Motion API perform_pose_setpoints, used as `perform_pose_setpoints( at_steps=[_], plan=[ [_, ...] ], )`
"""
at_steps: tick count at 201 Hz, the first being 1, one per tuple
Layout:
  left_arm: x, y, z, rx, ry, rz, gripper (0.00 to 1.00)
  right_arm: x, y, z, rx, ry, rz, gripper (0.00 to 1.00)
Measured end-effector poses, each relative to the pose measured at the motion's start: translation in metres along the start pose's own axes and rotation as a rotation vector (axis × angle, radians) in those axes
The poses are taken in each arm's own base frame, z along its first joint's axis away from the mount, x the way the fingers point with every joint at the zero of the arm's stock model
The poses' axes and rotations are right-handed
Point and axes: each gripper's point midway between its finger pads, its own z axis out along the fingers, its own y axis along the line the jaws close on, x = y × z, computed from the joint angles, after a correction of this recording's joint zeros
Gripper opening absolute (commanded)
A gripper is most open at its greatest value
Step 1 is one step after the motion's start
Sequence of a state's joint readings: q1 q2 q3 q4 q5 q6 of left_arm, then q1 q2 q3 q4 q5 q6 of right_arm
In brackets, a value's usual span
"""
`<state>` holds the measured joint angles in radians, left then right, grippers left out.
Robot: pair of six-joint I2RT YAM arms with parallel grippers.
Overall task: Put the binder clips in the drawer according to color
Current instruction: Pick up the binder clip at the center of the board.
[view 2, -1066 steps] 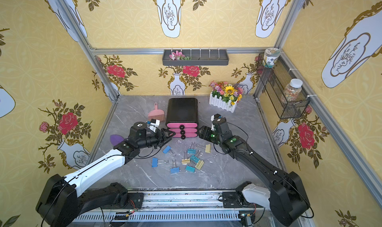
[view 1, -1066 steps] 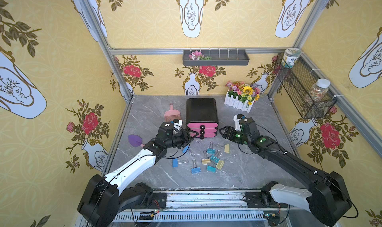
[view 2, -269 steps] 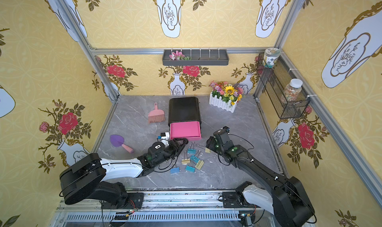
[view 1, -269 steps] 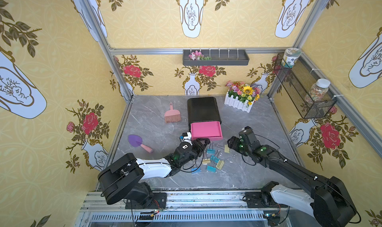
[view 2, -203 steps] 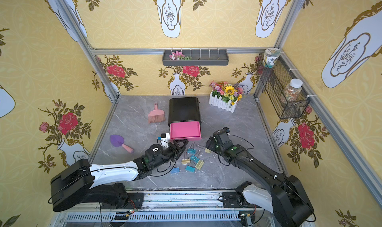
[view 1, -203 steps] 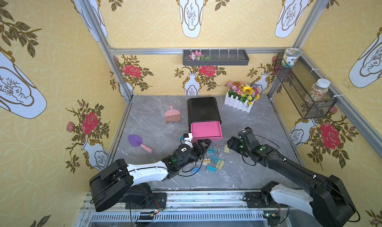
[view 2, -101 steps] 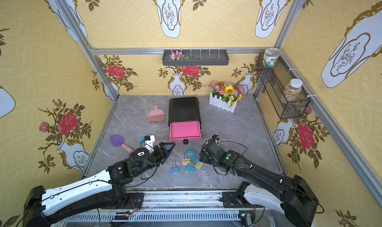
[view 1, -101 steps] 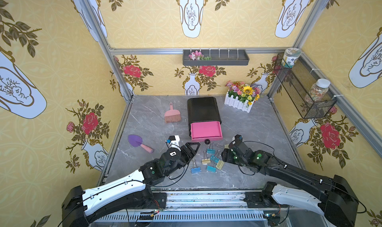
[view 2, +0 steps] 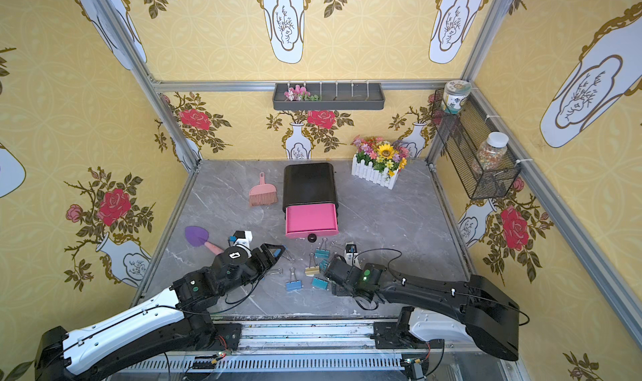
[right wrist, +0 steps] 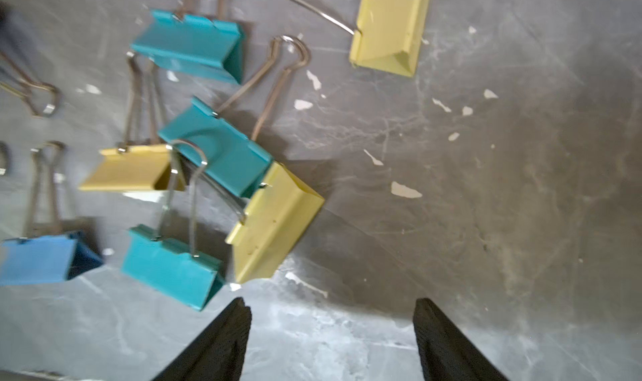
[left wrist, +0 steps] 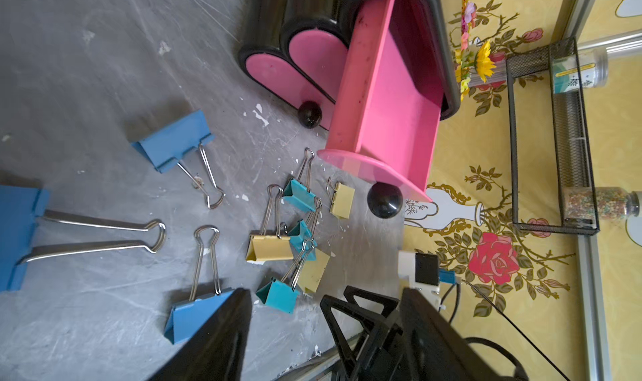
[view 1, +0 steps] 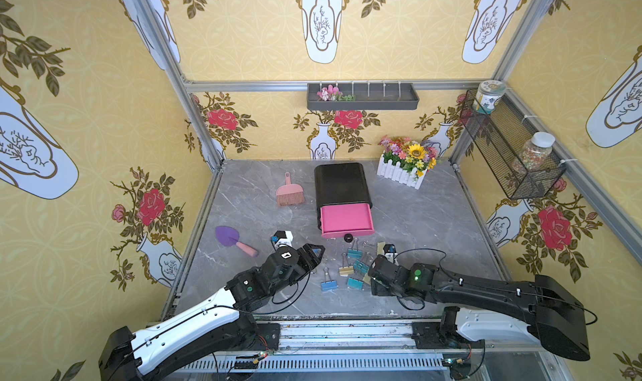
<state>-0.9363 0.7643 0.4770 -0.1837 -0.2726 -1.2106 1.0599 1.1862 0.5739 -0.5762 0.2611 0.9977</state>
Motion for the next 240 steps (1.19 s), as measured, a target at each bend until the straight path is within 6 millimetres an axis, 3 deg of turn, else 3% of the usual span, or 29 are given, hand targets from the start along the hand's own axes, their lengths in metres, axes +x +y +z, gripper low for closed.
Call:
perform_pose_setpoints(
  at_steps=[26,87,118,173,240],
  plan=[
    [0.0,0.001,0.001,-0.004,0.004,0.005,0.74,0.003,-0.001,0.008,0.031,0.015,-0.023,0.8],
    [0.001,0.005,0.001,0.003,0.008,-0.006,0.75,-0.002,0.02,0.014,0.008,0.006,-0.093,0.85],
    [0.002,0.005,0.001,0.003,0.008,-0.01,0.75,-0.007,0.03,0.016,0.0,0.0,-0.133,0.84],
    [0.001,0.007,0.0,0.011,0.005,-0.026,0.75,0.009,0.053,0.013,-0.046,-0.003,-0.245,0.87],
    [0.001,0.008,-0.001,0.014,0.003,-0.032,0.75,-0.016,0.053,0.019,0.024,-0.05,-0.189,0.9]
  ],
)
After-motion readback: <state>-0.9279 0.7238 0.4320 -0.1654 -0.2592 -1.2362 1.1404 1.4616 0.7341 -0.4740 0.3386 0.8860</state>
